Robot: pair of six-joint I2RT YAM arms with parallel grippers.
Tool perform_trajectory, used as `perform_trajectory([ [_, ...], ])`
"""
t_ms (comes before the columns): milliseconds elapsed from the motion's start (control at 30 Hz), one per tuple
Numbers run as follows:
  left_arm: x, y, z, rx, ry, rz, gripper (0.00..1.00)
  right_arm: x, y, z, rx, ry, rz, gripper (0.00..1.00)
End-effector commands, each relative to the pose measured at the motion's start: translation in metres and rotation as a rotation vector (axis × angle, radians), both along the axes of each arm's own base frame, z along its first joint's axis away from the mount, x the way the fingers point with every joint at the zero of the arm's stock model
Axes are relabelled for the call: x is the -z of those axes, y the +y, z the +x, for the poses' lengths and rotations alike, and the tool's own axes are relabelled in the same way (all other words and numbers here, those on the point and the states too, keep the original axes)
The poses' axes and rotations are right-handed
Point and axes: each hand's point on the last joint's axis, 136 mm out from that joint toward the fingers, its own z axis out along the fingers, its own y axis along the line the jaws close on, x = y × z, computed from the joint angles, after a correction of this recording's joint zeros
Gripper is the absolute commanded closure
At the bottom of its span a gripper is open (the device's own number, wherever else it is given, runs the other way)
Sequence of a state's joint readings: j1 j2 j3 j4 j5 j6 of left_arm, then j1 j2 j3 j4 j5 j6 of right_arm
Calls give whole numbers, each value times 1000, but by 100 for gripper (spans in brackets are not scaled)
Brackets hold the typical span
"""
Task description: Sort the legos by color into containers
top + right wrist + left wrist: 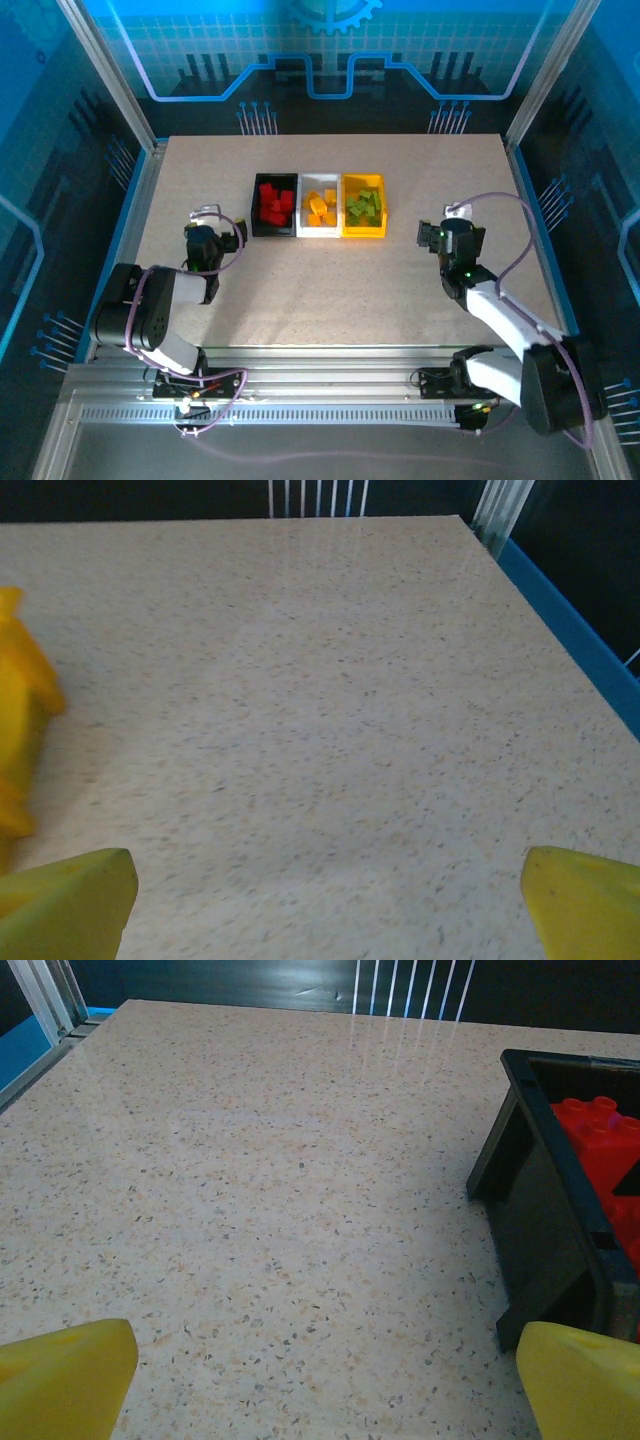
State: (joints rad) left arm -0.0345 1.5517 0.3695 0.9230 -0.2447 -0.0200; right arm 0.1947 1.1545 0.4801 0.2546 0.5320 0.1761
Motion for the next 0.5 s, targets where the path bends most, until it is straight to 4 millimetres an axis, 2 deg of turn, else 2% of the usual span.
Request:
perform_trajectory([
  [0,-5,0,2,6,-28,-10,1,-3,-4,23,-57,-106,-75,0],
  [133,-5,1,2,5,-28,-9,1,24,-1,34,-103,-123,-2,0],
  [267,-5,1,2,6,-28,-9,1,35,14,47,-205,-49,16,0],
  [333,-5,0,2,6,-27,-8,1,41,21,47,-270,-49,38,0],
  [367,-5,1,2,6,-28,-8,1,41,22,46,-282,-98,28,0],
  [467,-5,0,2,8,-28,-8,1,41,18,45,-249,-87,26,0],
])
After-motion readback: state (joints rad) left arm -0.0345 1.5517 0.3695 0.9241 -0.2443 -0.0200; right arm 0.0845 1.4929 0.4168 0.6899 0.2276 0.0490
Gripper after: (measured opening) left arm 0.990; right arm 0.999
